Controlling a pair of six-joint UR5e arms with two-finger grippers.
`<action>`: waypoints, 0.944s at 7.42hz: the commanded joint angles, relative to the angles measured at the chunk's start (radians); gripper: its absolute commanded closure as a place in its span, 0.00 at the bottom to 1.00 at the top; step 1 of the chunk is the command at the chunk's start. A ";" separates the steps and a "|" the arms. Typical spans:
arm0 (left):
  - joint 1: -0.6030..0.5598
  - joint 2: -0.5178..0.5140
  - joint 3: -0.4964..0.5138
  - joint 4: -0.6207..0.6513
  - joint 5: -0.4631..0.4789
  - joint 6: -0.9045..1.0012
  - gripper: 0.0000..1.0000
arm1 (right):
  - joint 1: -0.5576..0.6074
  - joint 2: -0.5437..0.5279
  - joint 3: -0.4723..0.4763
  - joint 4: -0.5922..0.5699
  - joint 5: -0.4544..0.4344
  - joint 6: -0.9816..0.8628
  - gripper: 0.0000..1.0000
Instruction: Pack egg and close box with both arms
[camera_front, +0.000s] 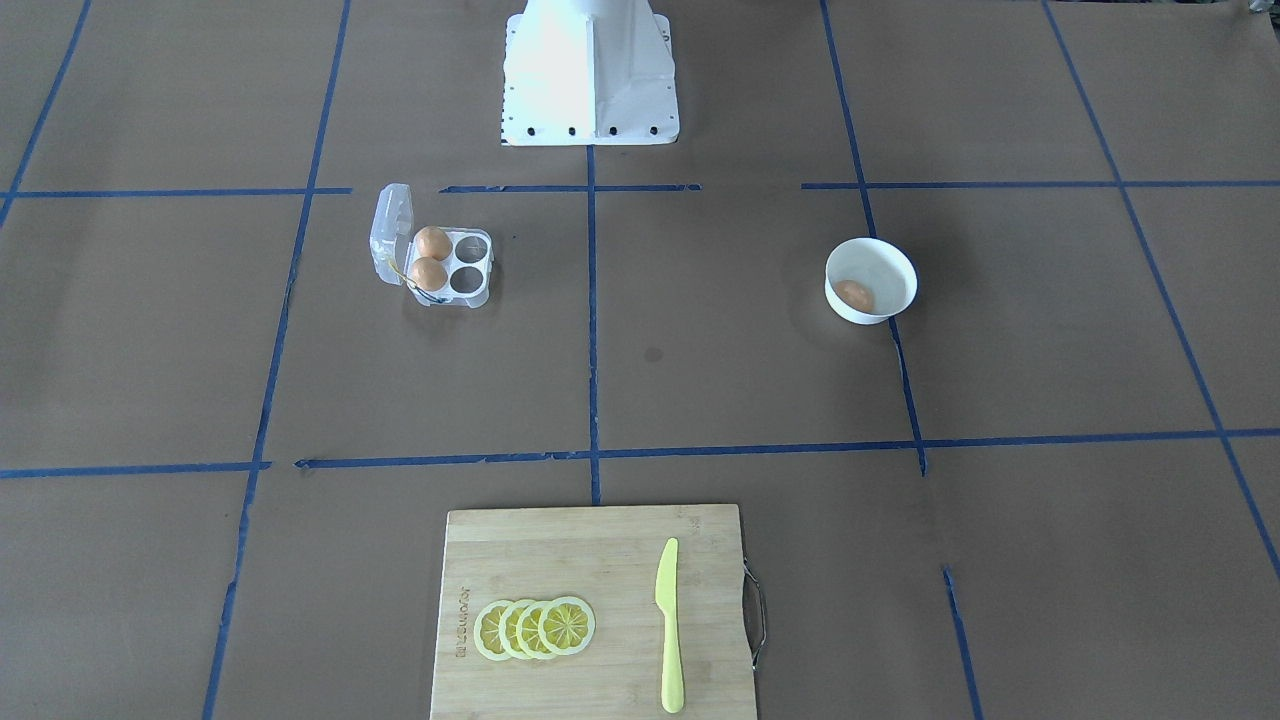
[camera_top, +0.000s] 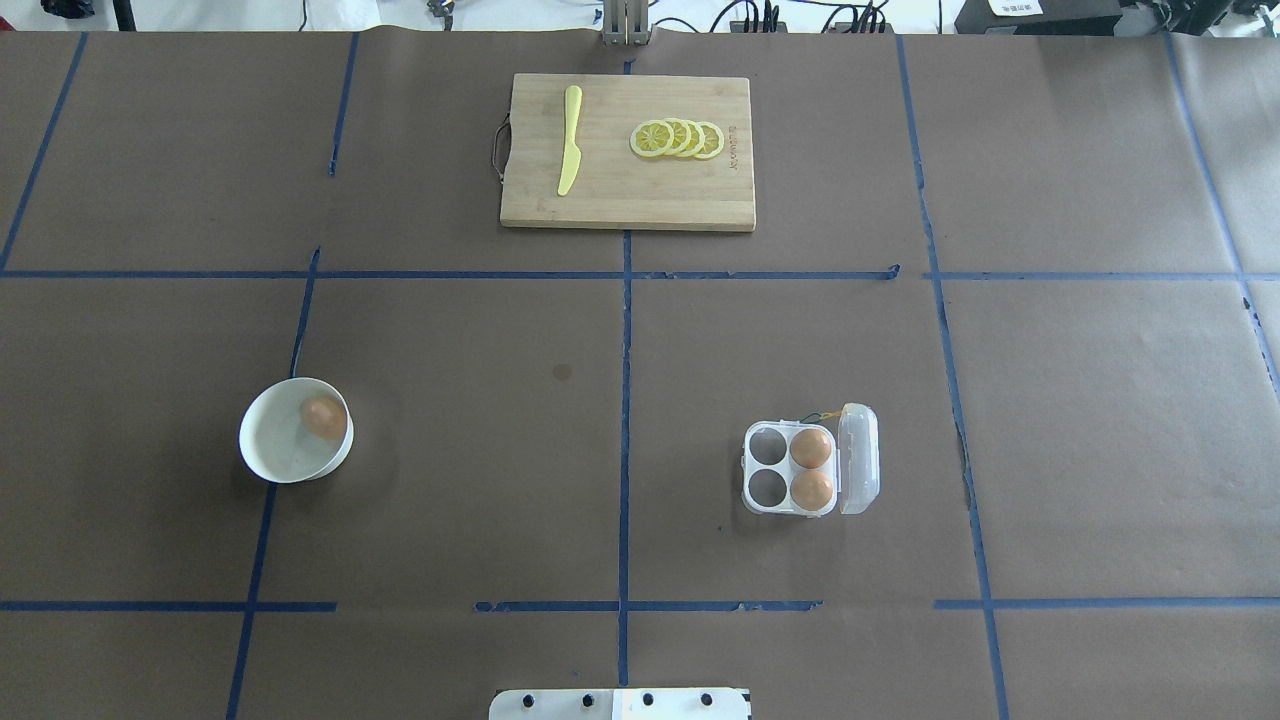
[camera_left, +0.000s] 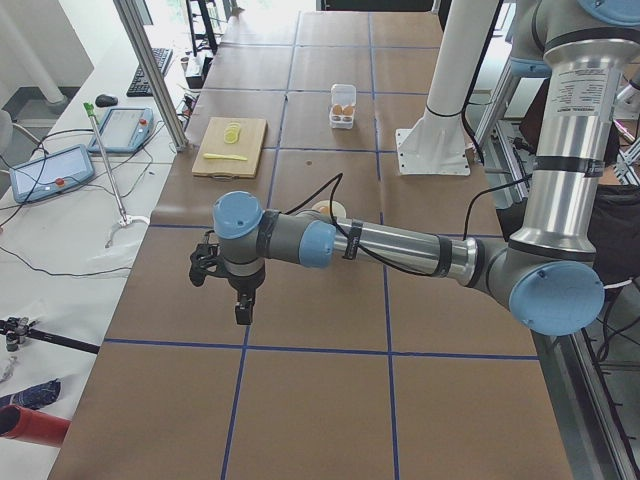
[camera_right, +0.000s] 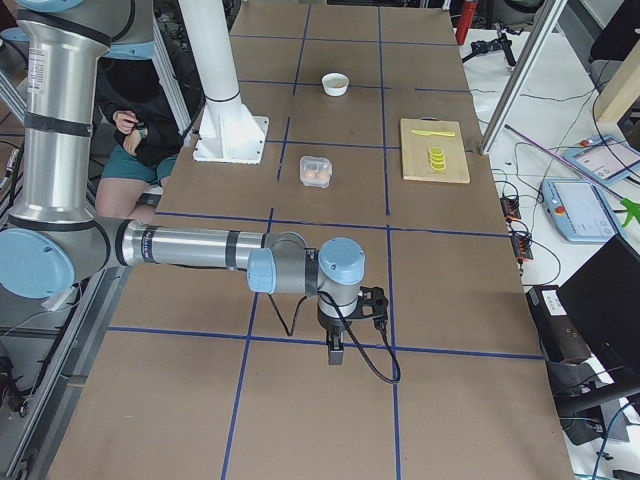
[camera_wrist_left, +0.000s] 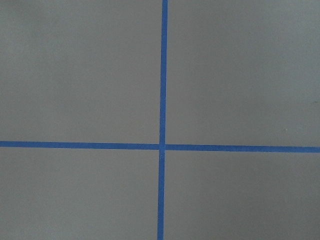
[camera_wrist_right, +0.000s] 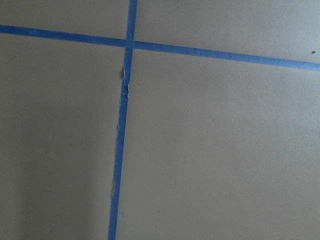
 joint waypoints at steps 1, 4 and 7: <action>0.017 -0.001 -0.006 -0.001 -0.013 0.002 0.00 | 0.000 0.000 0.000 0.000 0.000 0.000 0.00; 0.050 -0.001 -0.015 -0.001 -0.016 0.002 0.00 | -0.005 0.005 0.016 0.000 0.003 -0.005 0.00; 0.199 -0.001 -0.027 -0.052 -0.013 -0.003 0.00 | -0.038 0.012 0.029 0.003 0.005 0.002 0.00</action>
